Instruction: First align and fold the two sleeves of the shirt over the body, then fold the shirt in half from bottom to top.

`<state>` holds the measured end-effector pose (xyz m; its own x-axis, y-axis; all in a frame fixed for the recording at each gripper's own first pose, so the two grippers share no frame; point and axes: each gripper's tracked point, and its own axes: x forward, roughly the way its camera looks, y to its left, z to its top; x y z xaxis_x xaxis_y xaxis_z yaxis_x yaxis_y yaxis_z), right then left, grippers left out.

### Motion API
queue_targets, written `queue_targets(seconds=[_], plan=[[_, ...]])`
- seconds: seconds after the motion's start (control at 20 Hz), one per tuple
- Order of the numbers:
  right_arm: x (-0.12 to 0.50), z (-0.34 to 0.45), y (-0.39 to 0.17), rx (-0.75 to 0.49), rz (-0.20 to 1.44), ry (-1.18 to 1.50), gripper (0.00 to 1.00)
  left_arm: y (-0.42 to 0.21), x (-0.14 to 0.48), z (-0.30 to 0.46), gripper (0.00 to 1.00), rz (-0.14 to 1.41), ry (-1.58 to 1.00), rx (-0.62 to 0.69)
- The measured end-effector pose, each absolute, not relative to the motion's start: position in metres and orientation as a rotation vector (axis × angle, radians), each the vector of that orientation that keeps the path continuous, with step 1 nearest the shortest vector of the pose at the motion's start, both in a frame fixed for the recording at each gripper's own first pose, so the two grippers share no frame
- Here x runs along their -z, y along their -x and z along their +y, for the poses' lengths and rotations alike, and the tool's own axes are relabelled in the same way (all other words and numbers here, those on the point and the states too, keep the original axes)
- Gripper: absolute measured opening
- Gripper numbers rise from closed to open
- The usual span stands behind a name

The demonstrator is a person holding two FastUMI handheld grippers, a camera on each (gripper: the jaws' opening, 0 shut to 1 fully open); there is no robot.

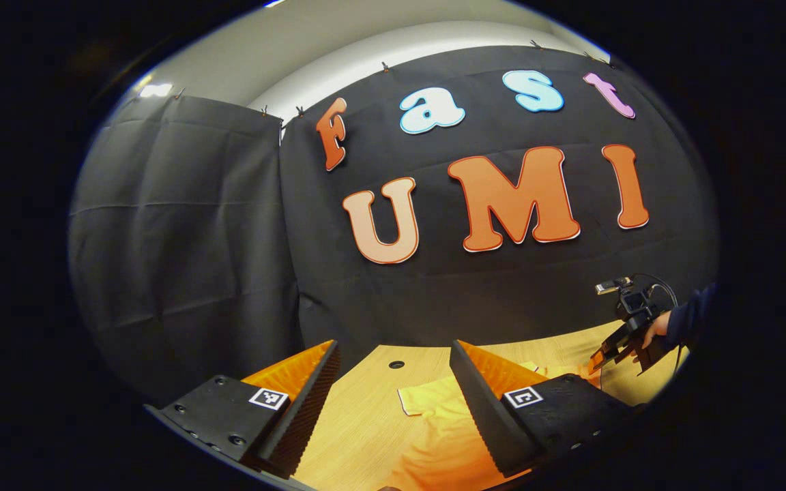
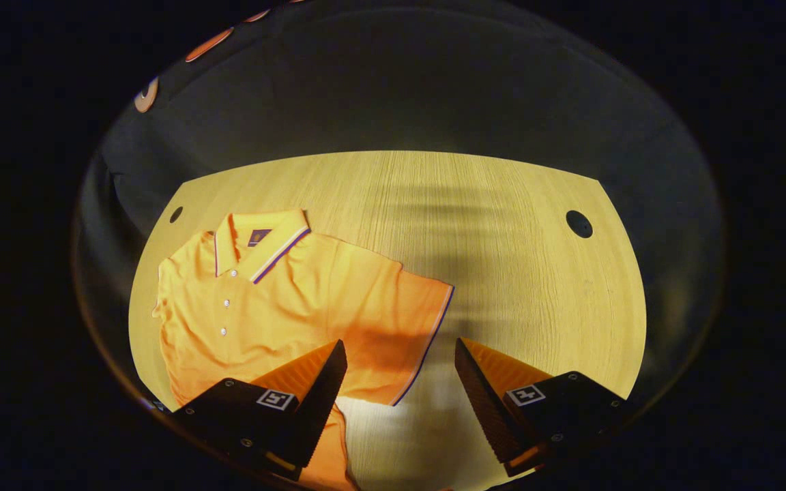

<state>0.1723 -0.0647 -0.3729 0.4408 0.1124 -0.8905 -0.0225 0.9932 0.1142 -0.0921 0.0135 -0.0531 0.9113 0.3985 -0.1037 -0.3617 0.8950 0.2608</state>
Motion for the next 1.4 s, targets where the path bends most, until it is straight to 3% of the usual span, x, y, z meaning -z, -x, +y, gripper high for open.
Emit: queue_targets(seconds=[0.45,0.5,0.55,0.6,0.65,0.7,0.8,0.85,1.4], plan=[[0.429,-0.061,-0.163,-0.048,1.363,-0.065,0.8,0.084,0.064,0.008,0.99,0.197,-0.234,-0.391],[0.429,-0.059,-0.163,-0.055,1.343,-0.047,0.65,0.083,0.066,0.007,0.99,0.201,-0.233,-0.391],[0.435,-0.052,-0.168,-0.058,1.354,-0.044,0.73,0.081,0.067,0.007,0.99,0.203,-0.234,-0.391],[0.428,-0.046,-0.17,-0.056,1.337,-0.053,0.47,0.082,0.068,0.006,0.99,0.204,-0.235,-0.39],[0.427,-0.044,-0.174,-0.061,1.317,-0.054,0.44,0.082,0.068,0.005,0.99,0.204,-0.238,-0.39],[0.427,-0.042,-0.176,-0.093,1.301,-0.048,0.21,0.083,0.066,0.004,0.99,0.201,-0.241,-0.39],[0.423,-0.035,-0.179,-0.125,1.301,-0.146,0.21,0.086,0.064,0.005,0.99,0.194,-0.239,-0.39],[0.419,-0.033,-0.177,-0.13,1.309,-0.203,0.05,0.088,0.064,0.007,0.99,0.195,-0.234,-0.394],[0.338,0.016,-0.205,-0.293,1.125,-0.238,0.05,0.109,0.063,0.032,0.99,0.189,-0.186,-0.448]])
